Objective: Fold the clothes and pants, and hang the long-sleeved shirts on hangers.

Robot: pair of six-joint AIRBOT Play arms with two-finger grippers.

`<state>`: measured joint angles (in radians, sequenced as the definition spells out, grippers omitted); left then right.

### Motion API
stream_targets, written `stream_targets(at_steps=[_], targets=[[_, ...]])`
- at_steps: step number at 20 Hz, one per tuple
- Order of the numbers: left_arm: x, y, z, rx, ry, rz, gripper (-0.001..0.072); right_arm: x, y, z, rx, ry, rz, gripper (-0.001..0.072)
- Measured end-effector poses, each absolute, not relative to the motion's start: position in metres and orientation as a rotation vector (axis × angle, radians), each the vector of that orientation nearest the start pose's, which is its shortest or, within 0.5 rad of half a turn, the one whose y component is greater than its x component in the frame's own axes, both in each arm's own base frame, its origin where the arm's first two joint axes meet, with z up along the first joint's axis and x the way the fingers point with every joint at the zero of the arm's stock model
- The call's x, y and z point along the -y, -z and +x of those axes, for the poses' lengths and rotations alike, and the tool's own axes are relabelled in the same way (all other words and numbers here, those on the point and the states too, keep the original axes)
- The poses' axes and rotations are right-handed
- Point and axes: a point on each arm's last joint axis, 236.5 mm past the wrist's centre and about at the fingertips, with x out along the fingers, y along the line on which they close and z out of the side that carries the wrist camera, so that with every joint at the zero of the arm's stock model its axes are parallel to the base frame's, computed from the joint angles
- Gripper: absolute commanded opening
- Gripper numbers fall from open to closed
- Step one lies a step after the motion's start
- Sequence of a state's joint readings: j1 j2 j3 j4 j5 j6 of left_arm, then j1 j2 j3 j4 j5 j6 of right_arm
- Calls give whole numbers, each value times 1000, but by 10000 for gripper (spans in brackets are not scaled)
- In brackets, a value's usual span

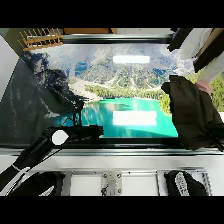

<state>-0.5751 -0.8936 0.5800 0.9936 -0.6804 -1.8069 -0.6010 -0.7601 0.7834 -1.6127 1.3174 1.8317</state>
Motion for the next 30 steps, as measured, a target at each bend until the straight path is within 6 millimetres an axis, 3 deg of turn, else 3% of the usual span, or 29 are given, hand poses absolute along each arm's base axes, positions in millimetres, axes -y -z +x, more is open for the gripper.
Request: stream_targets(at_steps=[3,5,7,10,14,15,16,18,19,23,30], targets=[[250,6,237,-1188,489,-501,13,157,-30,195,-1196,686,456,673],[250,6,237,-1189,490,-501,13,169,-50,205,-1132,681,390,673],[250,6,237,-1190,490,-501,13,168,-77,226,-1033,636,349,673],[250,6,237,-1188,489,-501,13,123,-107,265,-919,424,327,674],[250,6,237,-1187,489,-502,13,27,-122,301,-880,63,325,671],[250,6,237,-1186,489,-502,13,5,-121,305,-889,-12,316,631],[250,6,238,-1185,489,-502,13,-15,-119,307,-901,-76,310,487],[250,6,238,-1185,489,-502,13,-45,-113,309,-934,-170,296,103],[250,6,238,-1185,489,-503,13,-55,-110,309,-948,-204,288,2],[250,6,238,-1185,489,-503,13,-78,-96,311,-1004,-271,287,1],[250,6,238,-1185,489,-503,13,-86,-84,313,-1050,-290,290,1]])
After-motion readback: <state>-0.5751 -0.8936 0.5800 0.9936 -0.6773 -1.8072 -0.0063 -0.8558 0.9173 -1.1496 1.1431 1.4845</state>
